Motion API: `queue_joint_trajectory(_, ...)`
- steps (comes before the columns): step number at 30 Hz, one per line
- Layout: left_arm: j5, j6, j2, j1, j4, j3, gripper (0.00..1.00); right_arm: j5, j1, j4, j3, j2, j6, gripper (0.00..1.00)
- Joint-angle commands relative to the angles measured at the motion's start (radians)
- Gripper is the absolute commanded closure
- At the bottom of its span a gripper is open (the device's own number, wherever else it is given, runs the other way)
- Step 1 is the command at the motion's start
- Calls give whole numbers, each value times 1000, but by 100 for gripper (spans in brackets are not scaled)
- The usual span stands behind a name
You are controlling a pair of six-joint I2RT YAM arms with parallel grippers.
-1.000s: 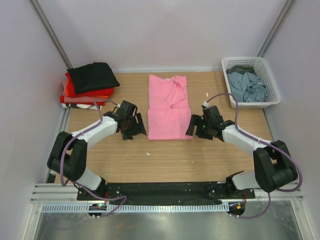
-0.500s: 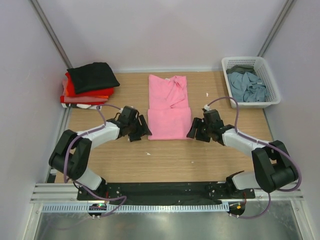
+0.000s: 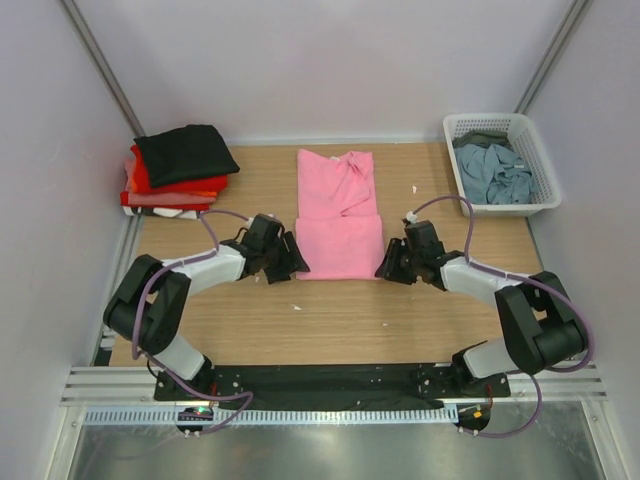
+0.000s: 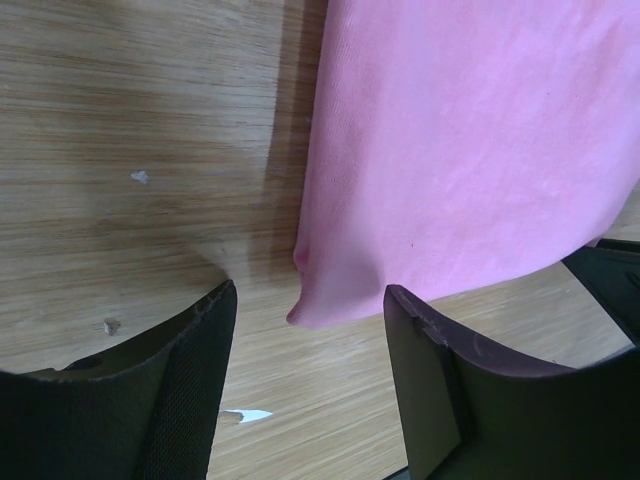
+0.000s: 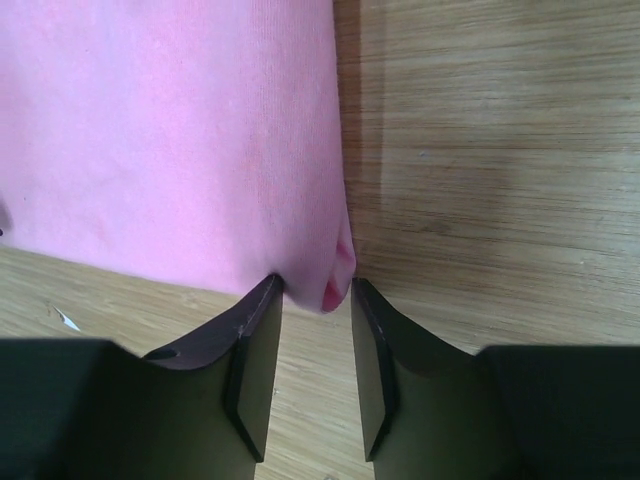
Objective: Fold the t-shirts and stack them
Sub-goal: Fold the tshirt
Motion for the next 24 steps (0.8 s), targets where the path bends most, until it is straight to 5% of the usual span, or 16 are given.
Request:
queue_joint_trajectory(1, -12, 1, 27, -5, 15, -9, 38, 1, 0, 42, -9, 20, 2, 61)
queue_joint_trajectory(17, -31, -26, 63, -56, 26, -35, 58, -7, 0, 50, -3, 40, -4, 87)
queue_joint_trajectory(24, -25, -31, 99, -59, 38, -30, 92, -33, 1, 42, -14, 19, -1, 99)
